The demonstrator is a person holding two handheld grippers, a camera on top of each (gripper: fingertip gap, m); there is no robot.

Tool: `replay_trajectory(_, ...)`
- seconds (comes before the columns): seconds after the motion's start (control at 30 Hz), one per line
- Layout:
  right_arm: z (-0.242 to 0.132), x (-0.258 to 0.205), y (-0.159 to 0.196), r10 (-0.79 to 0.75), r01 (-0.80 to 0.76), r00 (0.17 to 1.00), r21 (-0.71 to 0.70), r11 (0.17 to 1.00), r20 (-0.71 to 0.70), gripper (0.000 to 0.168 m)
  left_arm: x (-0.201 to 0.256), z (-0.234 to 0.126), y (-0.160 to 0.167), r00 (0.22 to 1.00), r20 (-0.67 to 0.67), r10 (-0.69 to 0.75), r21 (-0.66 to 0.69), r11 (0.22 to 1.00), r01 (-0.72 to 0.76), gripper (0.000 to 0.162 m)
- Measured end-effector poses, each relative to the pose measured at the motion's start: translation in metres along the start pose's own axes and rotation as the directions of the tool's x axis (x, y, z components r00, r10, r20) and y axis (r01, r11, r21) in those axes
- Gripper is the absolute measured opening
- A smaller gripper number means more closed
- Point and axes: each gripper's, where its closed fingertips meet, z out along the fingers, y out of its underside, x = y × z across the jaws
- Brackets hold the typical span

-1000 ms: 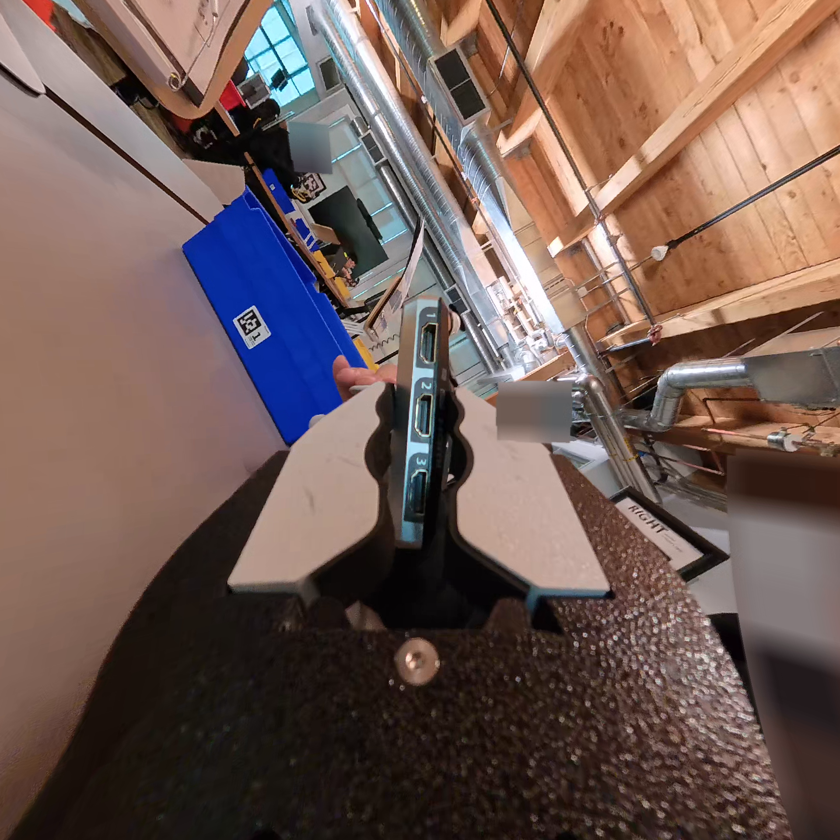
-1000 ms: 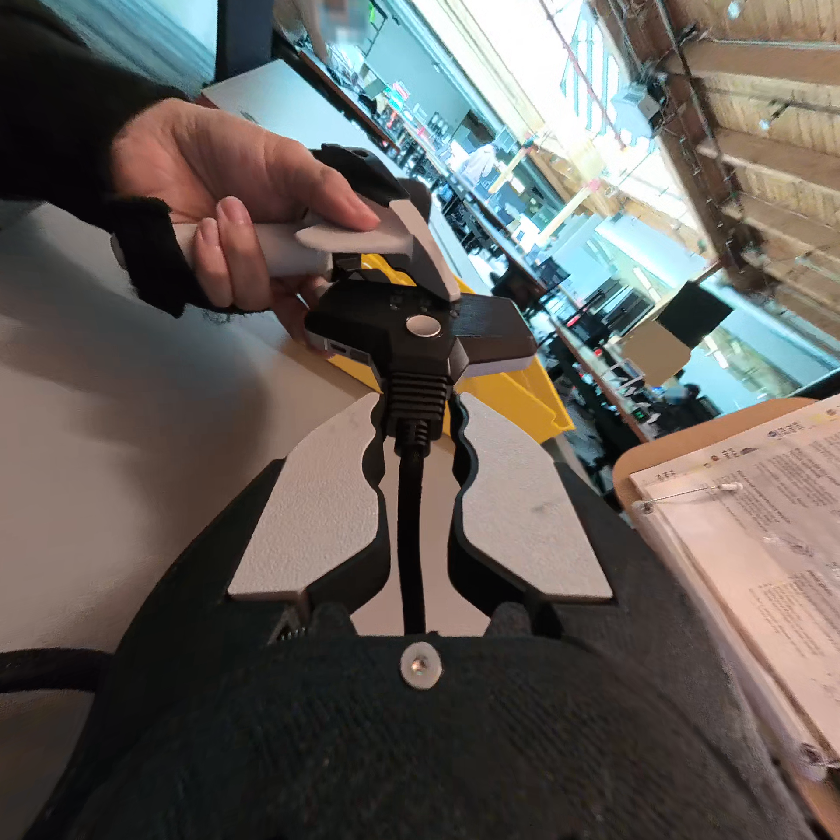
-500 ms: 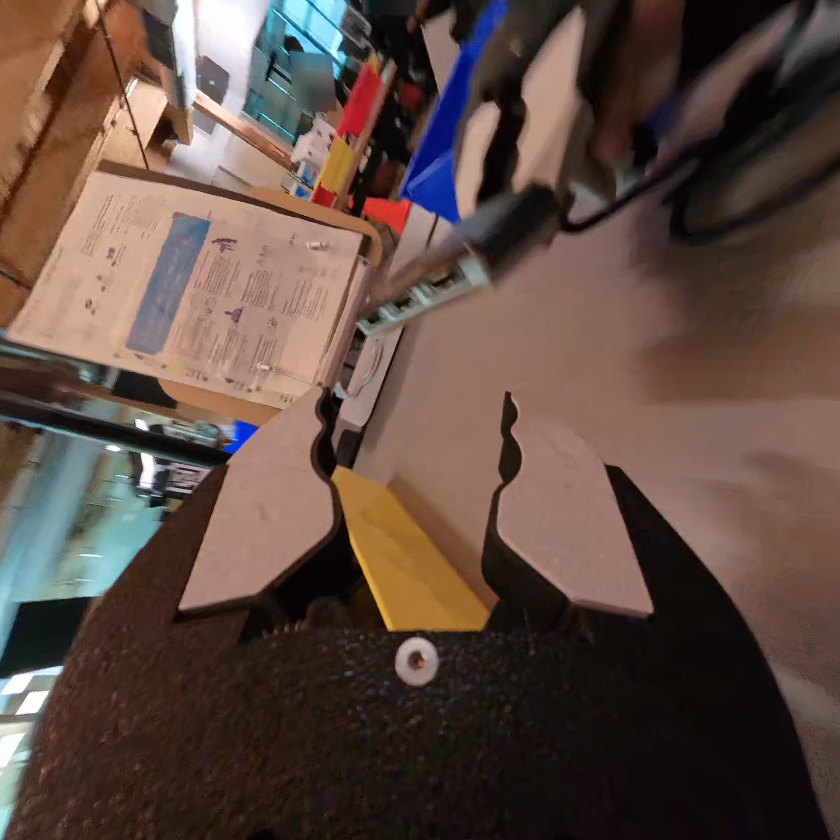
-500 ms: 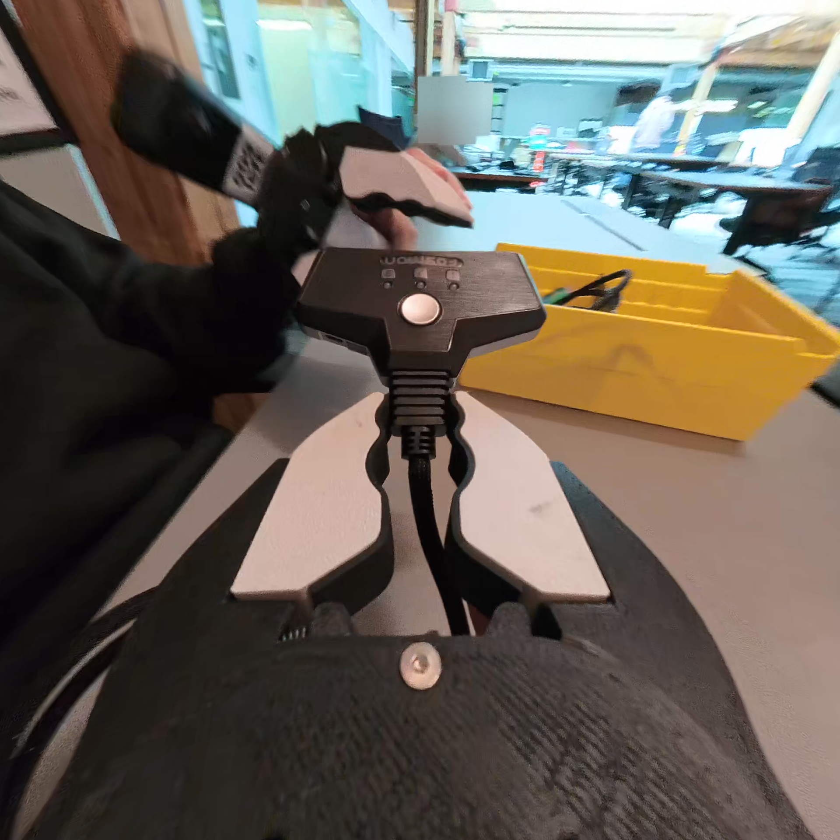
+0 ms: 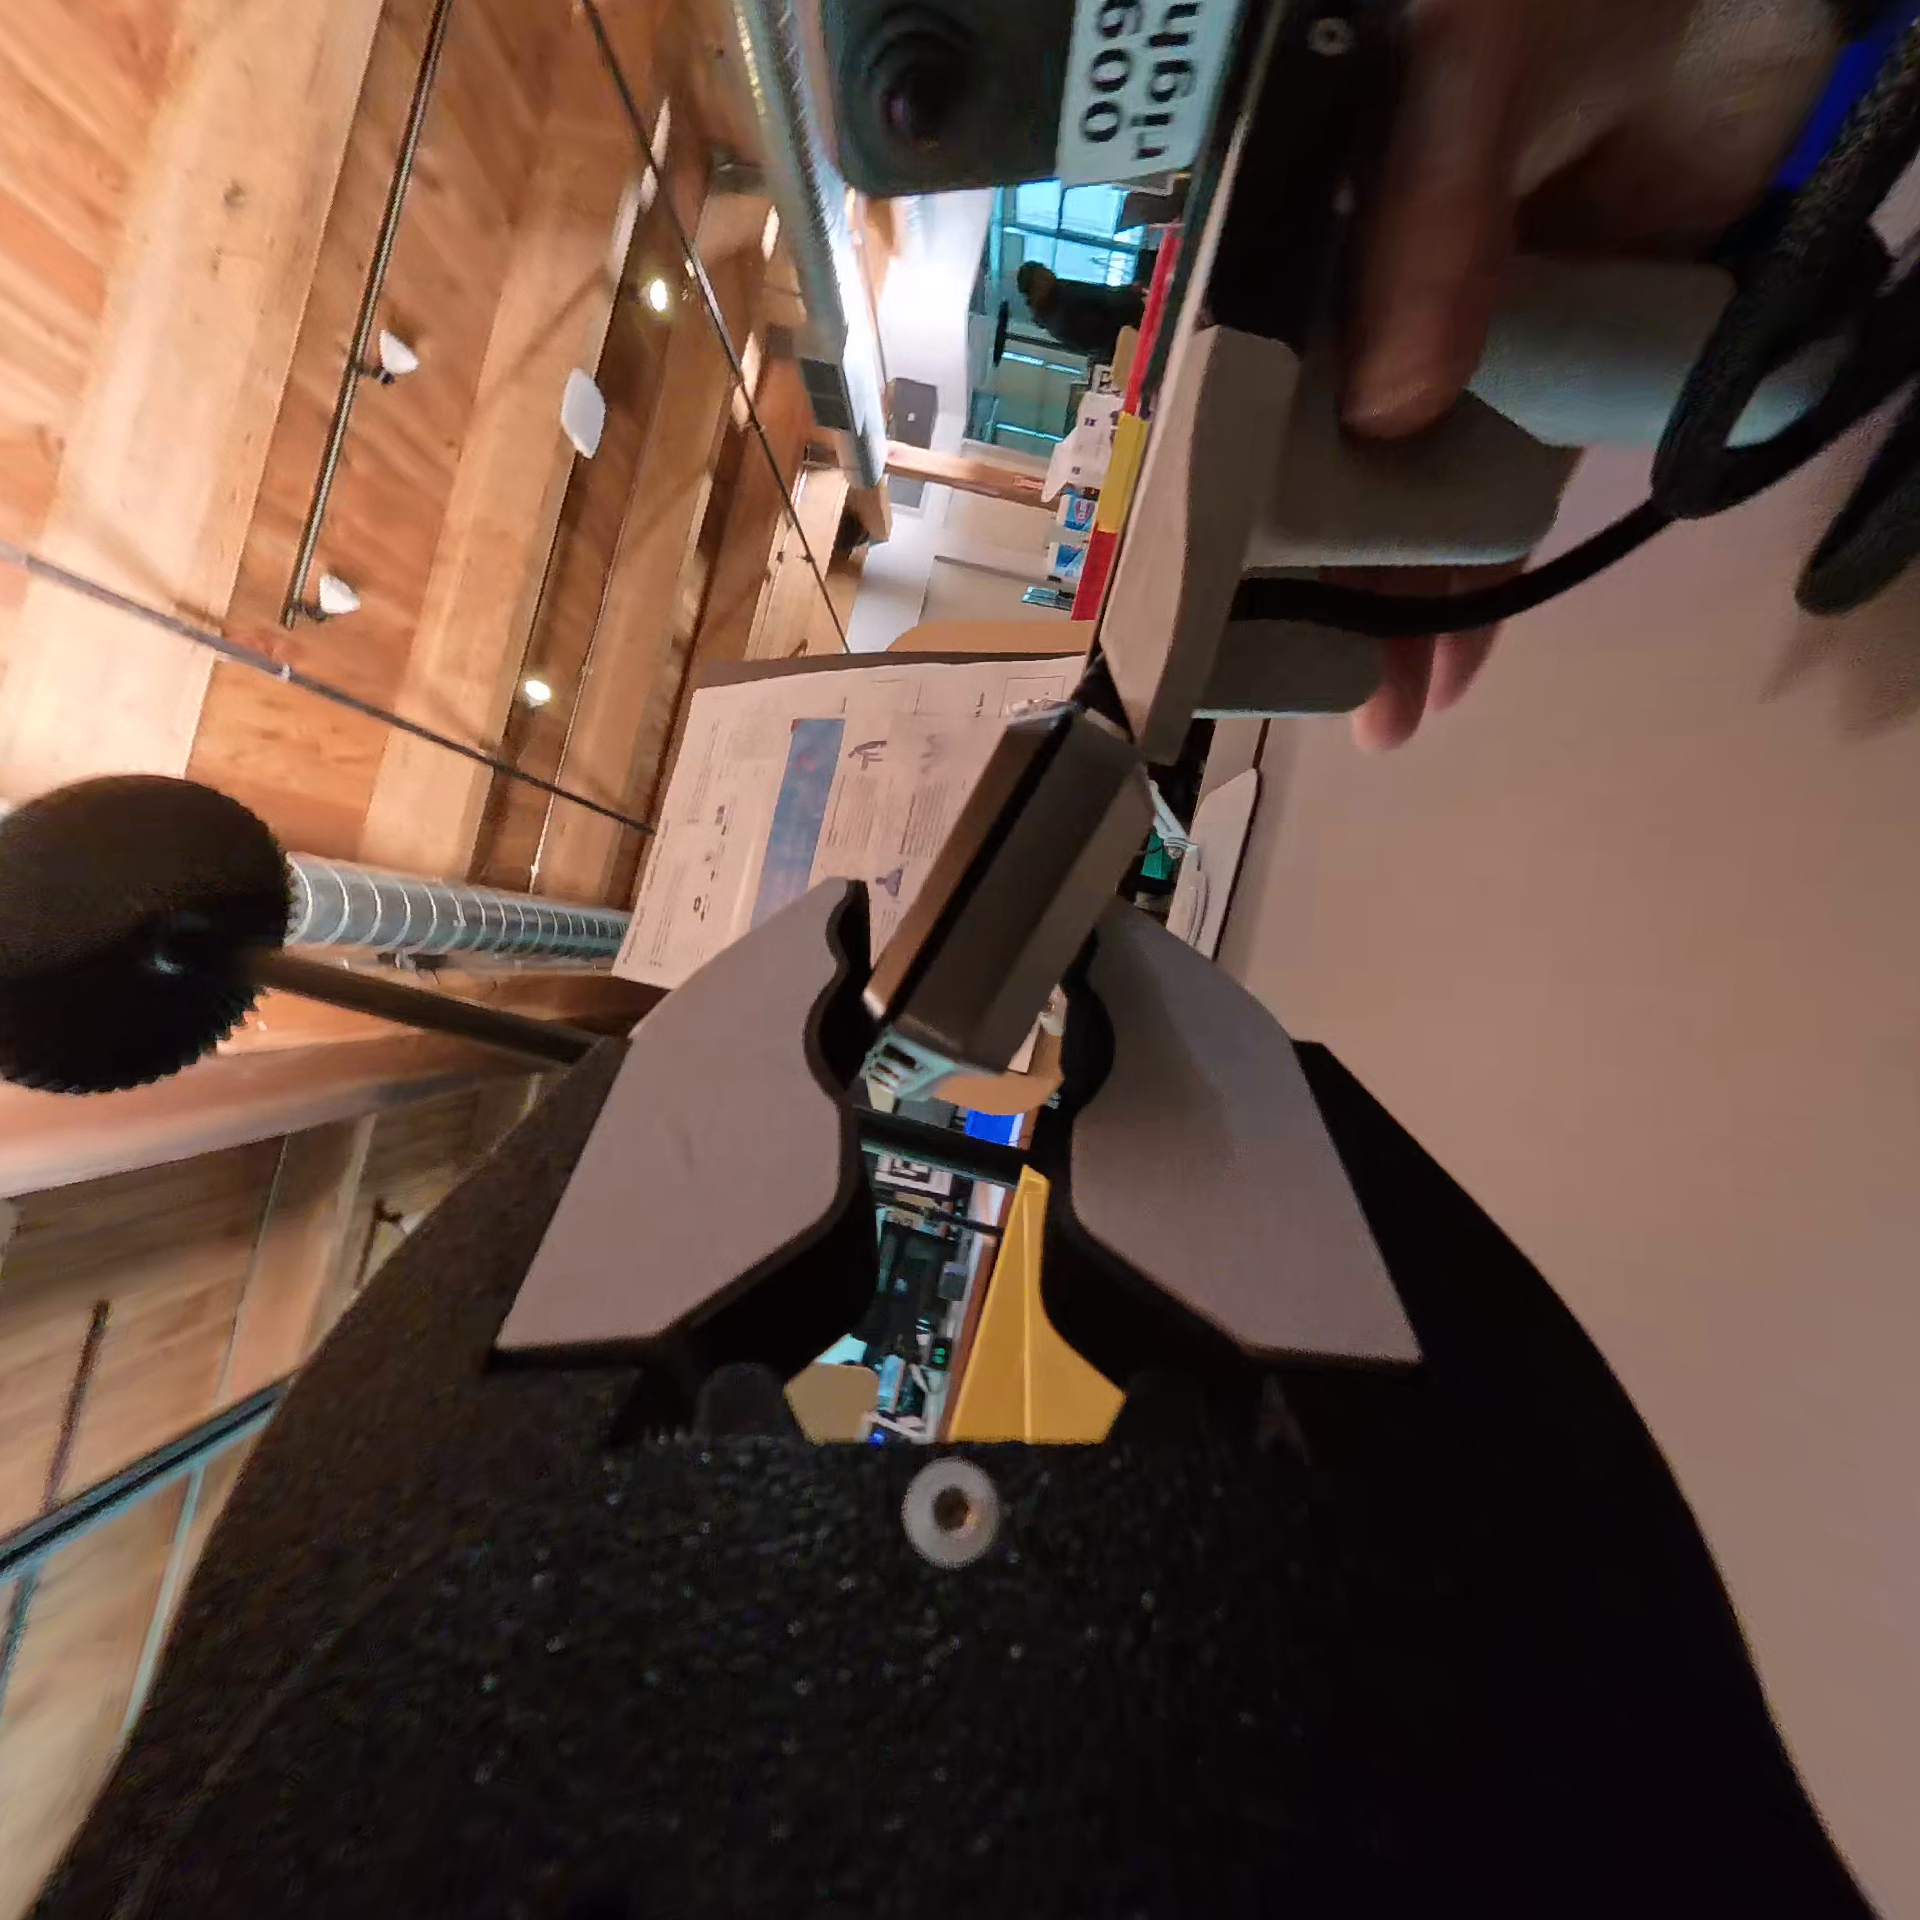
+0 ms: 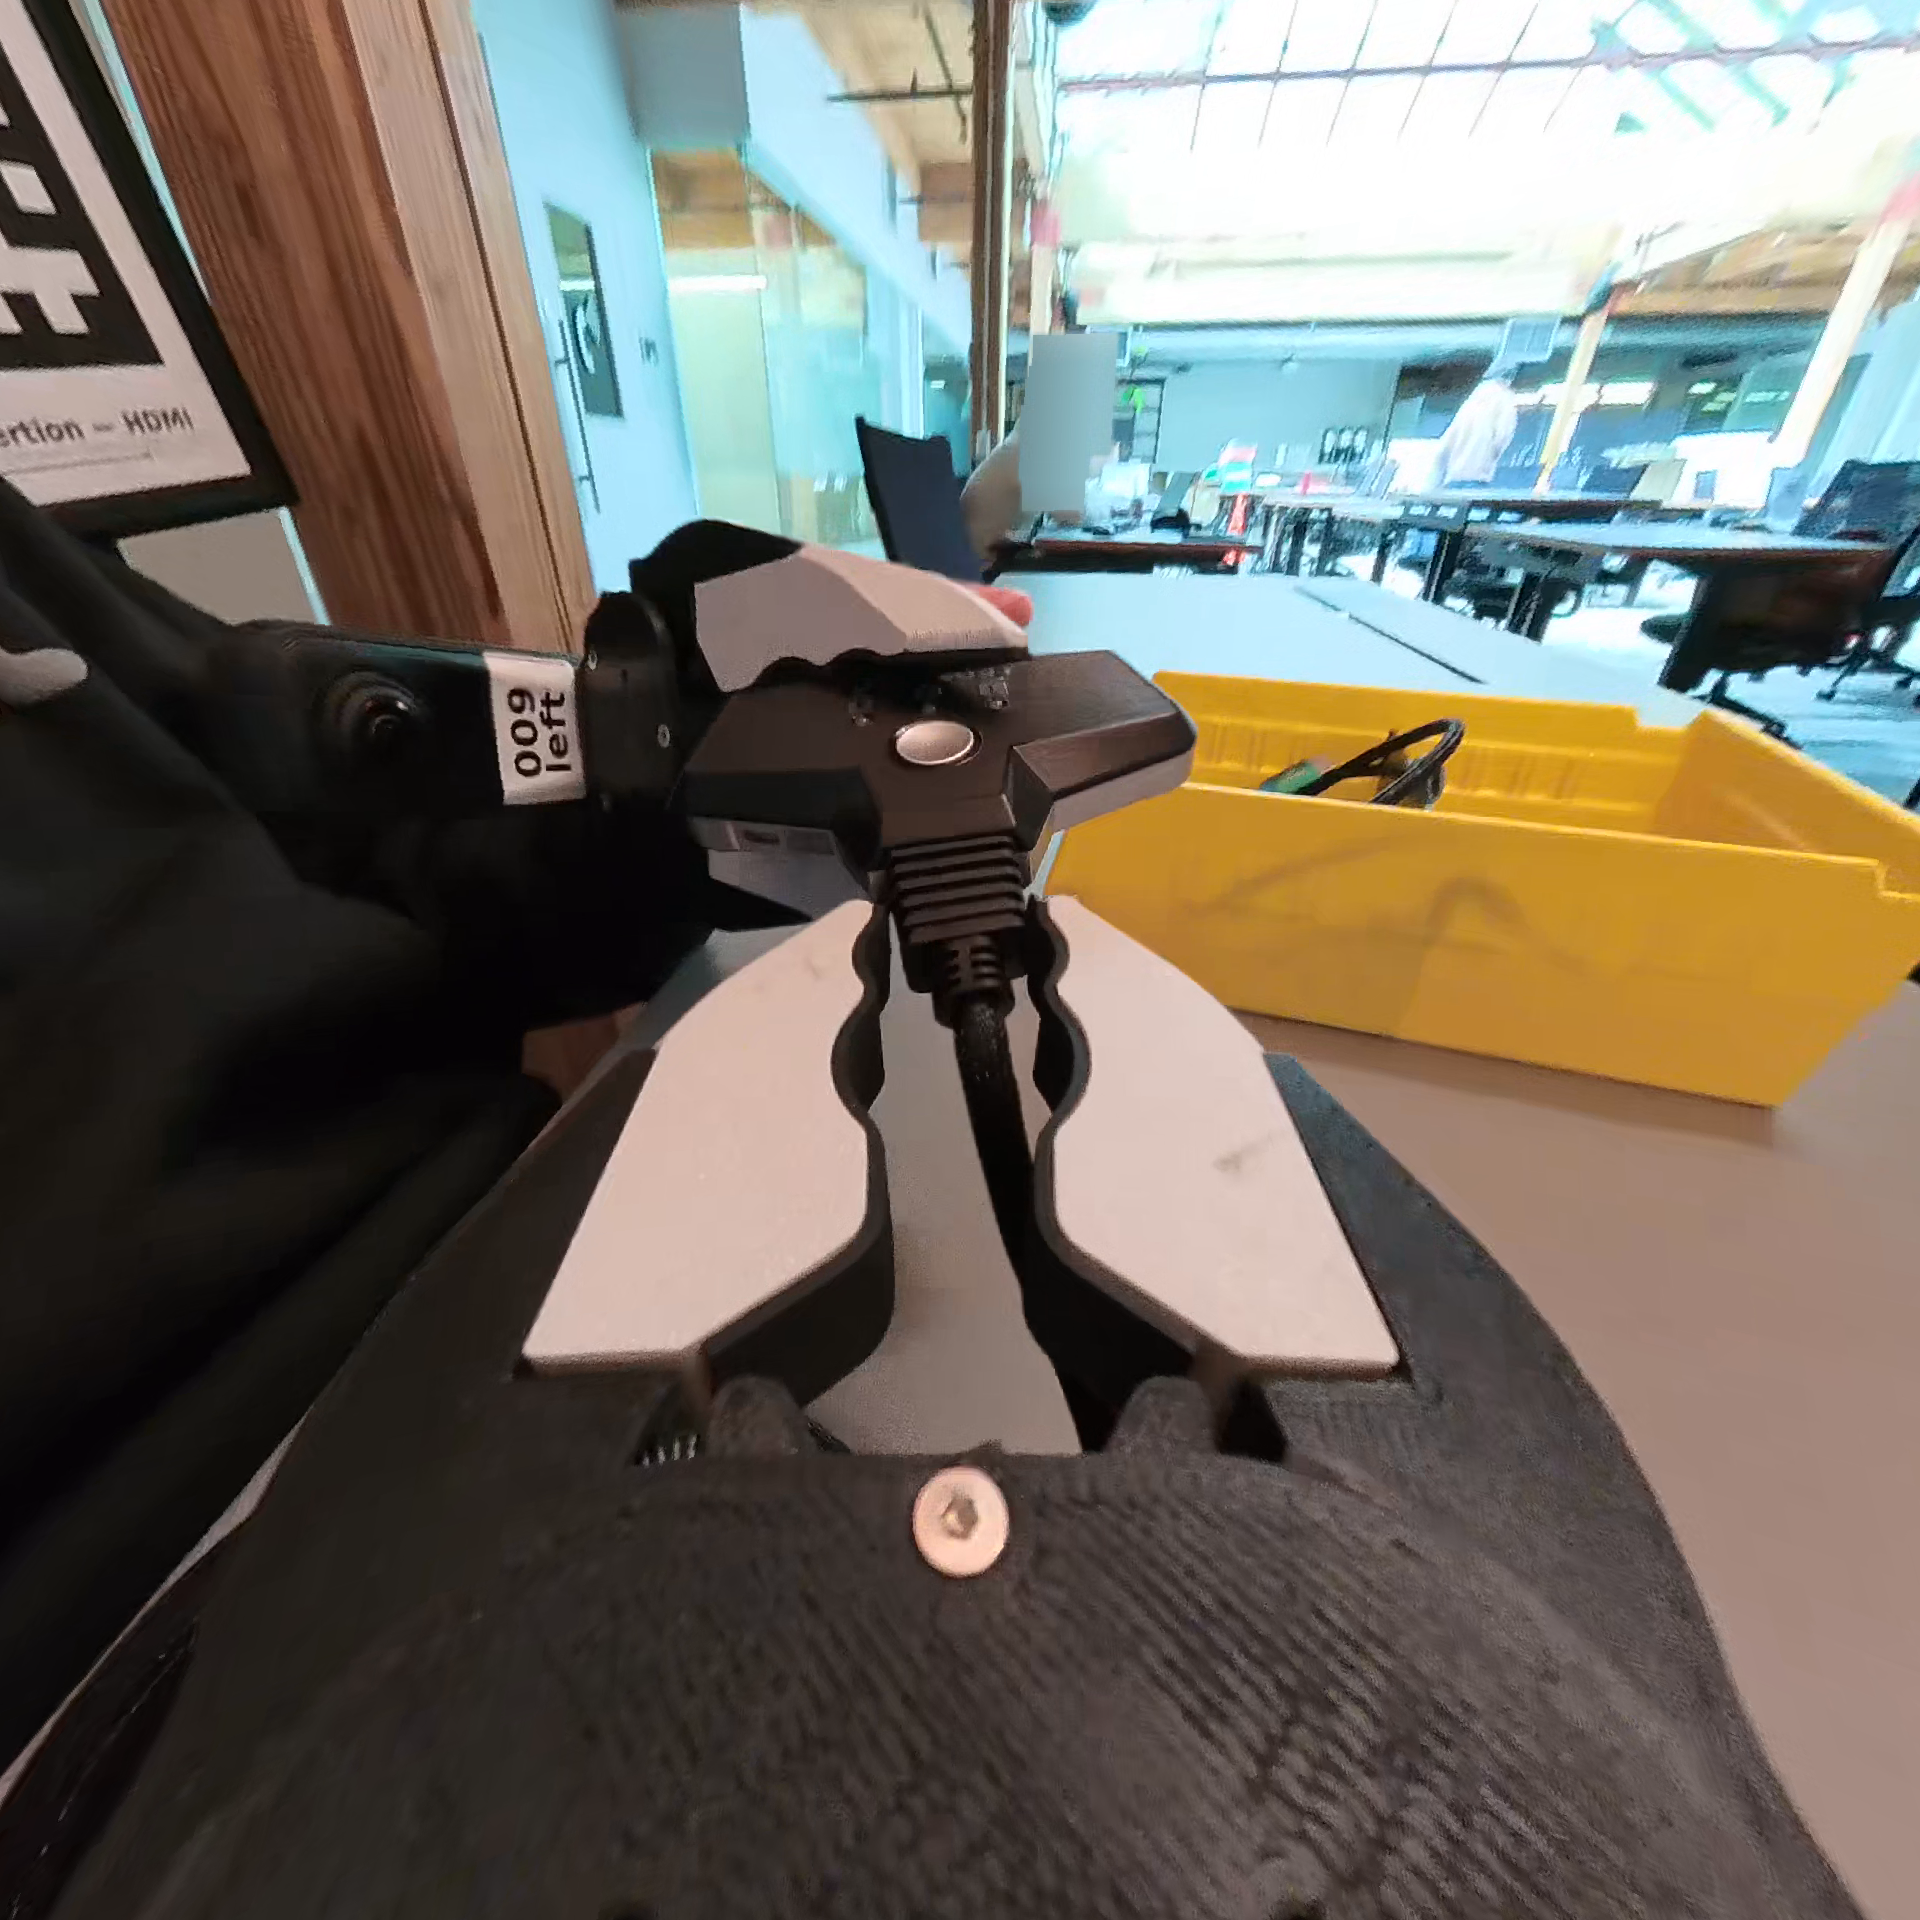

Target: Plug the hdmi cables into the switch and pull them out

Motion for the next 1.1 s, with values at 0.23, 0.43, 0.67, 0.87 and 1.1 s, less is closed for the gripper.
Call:
replay_trajectory(0.23, -0.001, 0.005, -0.016, 0.008, -0.001, 0.999, 0.169, 0.986, -0.041, 0.026, -0.009, 0.004, 0.006, 0.975, 0.082, -0.209, 0.012, 0.978, 0.209, 0.034)
replay_trajectory(0.43, -0.011, 0.01, -0.026, 0.03, -0.001, 0.994, 0.259, 0.966, -0.108, 0.029, -0.005, 0.005, 0.006, 0.967, 0.096, -0.234, 0.035, 0.972, 0.232, 0.034)
replay_trajectory(0.67, -0.009, 0.006, -0.019, 0.003, 0.011, 0.996, 0.163, 0.987, -0.088, 0.023, 0.001, 0.008, 0.005, 0.958, 0.089, -0.274, 0.04, 0.962, 0.272, 0.034)
replay_trajectory(0.87, -0.005, 0.013, -0.009, -0.034, 0.044, 0.991, 0.075, 0.996, -0.128, 0.023, 0.013, 0.011, 0.015, 0.921, -0.027, -0.388, 0.011, 0.921, 0.389, 0.039)
replay_trajectory(1.1, -0.026, 0.039, -0.026, 0.044, 0.014, 0.964, 0.212, 0.977, -0.263, 0.023, -0.029, -0.013, 0.048, 0.79, -0.153, -0.594, -0.07, 0.804, 0.591, 0.049)
